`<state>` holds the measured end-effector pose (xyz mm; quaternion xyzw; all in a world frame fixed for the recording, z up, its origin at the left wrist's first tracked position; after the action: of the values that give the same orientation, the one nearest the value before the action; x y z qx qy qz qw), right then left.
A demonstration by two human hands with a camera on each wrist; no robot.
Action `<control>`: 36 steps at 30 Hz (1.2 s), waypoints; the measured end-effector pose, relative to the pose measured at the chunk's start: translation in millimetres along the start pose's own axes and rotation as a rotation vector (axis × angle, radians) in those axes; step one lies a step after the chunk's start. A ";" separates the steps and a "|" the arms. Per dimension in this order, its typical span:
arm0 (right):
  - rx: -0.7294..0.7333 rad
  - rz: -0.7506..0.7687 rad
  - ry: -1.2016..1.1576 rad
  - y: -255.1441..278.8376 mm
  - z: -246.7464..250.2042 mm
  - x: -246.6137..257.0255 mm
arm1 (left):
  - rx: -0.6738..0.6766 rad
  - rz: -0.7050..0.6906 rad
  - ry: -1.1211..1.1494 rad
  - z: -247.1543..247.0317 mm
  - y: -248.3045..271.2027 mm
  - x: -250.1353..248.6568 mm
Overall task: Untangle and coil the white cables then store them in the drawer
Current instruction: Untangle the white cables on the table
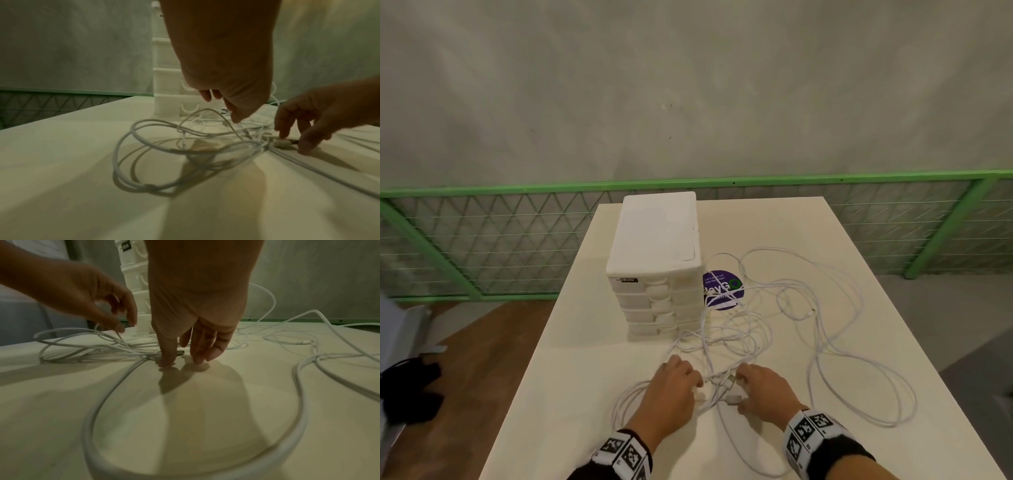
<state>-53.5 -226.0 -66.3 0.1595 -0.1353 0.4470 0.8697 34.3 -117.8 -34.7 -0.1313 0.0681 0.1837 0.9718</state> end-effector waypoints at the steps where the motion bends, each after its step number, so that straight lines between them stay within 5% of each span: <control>1: 0.007 0.001 -0.001 -0.5 1.4 -0.4 | 0.066 -0.023 -0.020 -9.5 3.9 -4.7; 5: 0.015 0.058 0.012 -1.5 2.4 7.2 | 0.190 -0.029 -0.124 -26.1 11.5 -0.9; 9: -0.028 0.135 0.026 -3.1 2.7 20.4 | 0.165 0.033 0.009 -18.8 12.2 -2.5; 12: 0.010 0.191 0.074 -0.7 -6.9 25.1 | 0.274 0.046 0.026 -23.6 16.1 -3.5; 25: 0.016 0.069 0.007 9.3 -7.5 12.0 | 0.342 0.578 0.600 -17.5 16.8 13.0; 36: -0.159 -0.006 -0.360 11.0 26.5 23.9 | 0.330 0.536 0.613 2.9 -1.4 11.4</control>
<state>-51.5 -212.9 -31.4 0.1681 -0.3229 0.3965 0.8428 45.6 -114.4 -33.7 -0.0002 0.4135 0.3686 0.8325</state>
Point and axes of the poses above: each hand's wrist, its own y-axis away from the middle knuckle, its own z-axis out of the back of the hand, x = y × z, the point moved 9 cm from there along -y, towards the middle knuckle, and after that the axes turned 15 degrees about -x, right-handed, at the moved point
